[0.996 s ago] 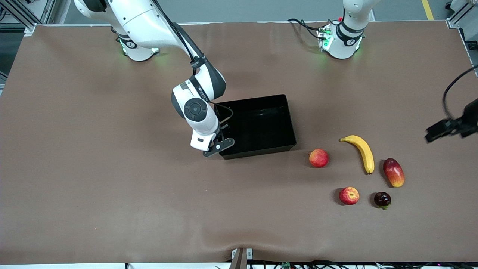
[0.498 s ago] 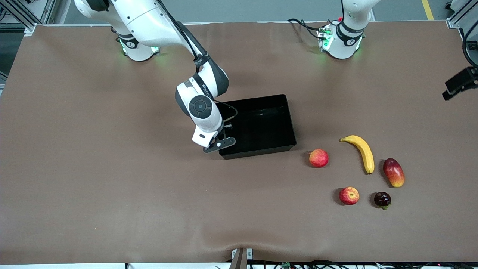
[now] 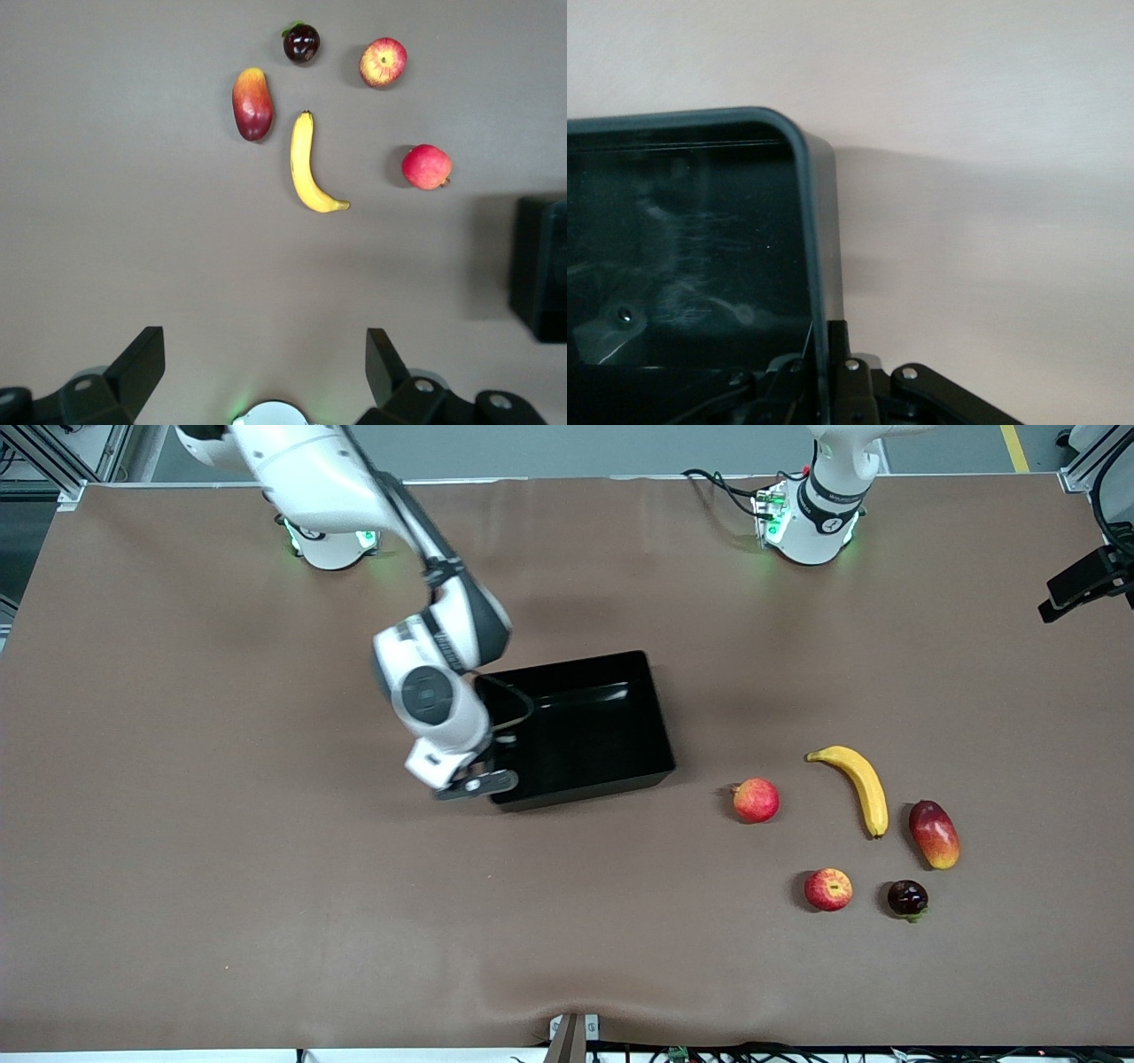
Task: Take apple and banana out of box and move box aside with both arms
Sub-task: 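Drag the black box away from the fruits with the right gripper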
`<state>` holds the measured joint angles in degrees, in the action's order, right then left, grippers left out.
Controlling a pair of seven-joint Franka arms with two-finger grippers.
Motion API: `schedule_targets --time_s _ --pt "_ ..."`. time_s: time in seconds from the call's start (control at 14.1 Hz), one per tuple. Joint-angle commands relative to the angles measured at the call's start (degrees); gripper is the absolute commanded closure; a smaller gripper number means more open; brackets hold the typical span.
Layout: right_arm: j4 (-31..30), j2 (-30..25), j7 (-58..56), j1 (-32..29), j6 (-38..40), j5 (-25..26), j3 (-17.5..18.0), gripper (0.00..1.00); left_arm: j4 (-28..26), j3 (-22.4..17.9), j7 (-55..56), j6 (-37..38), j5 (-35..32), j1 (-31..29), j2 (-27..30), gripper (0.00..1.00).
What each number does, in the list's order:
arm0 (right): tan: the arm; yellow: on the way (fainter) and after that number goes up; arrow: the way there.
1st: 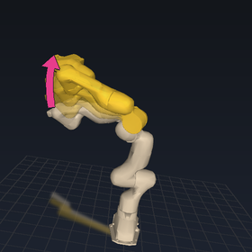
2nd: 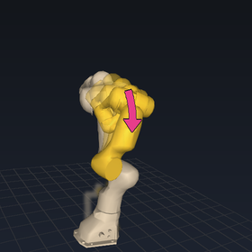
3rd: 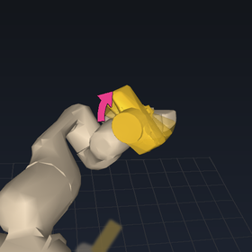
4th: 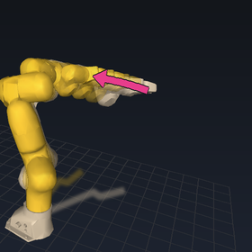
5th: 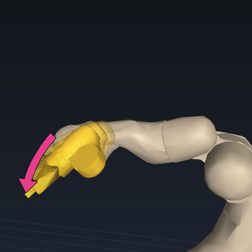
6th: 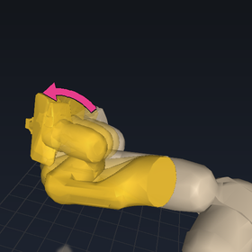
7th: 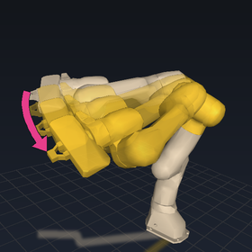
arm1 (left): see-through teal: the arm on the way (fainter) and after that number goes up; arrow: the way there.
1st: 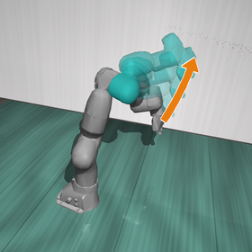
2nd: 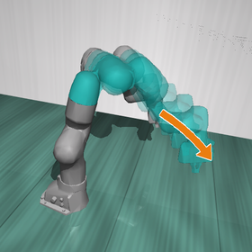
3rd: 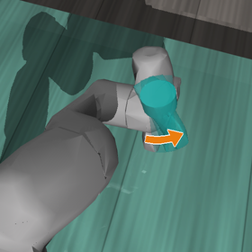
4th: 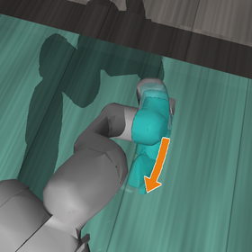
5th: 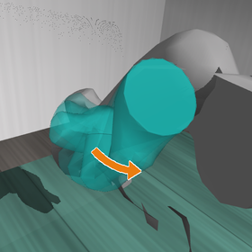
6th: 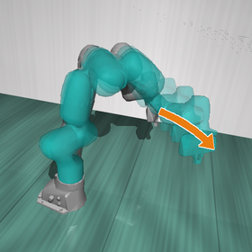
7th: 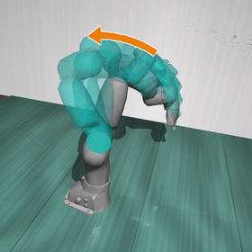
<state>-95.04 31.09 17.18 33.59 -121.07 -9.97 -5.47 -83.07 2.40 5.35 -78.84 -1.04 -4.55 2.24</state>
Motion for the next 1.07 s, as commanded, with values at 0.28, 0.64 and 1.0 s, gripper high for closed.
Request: schedule_targets --time_s 0.28,0.64,1.0 --pt "-0.4 -9.1 -5.0 -20.6 8.6 -0.1 0.8 1.00 -2.3 2.5 0.3 -1.5 1.0 0.5 1.8 0.00" --pt "-0.7 -8.5 -19.0 -35.1 11.6 1.7 0.9 1.00 -2.2 2.1 -0.4 -0.9 1.0 -0.1 2.3 0.00" --pt "-0.1 -3.5 -30.2 -44.7 8.0 2.0 0.9 1.00 -2.3 2.0 -0.2 -0.2 1.0 -1.2 2.3 0.00"
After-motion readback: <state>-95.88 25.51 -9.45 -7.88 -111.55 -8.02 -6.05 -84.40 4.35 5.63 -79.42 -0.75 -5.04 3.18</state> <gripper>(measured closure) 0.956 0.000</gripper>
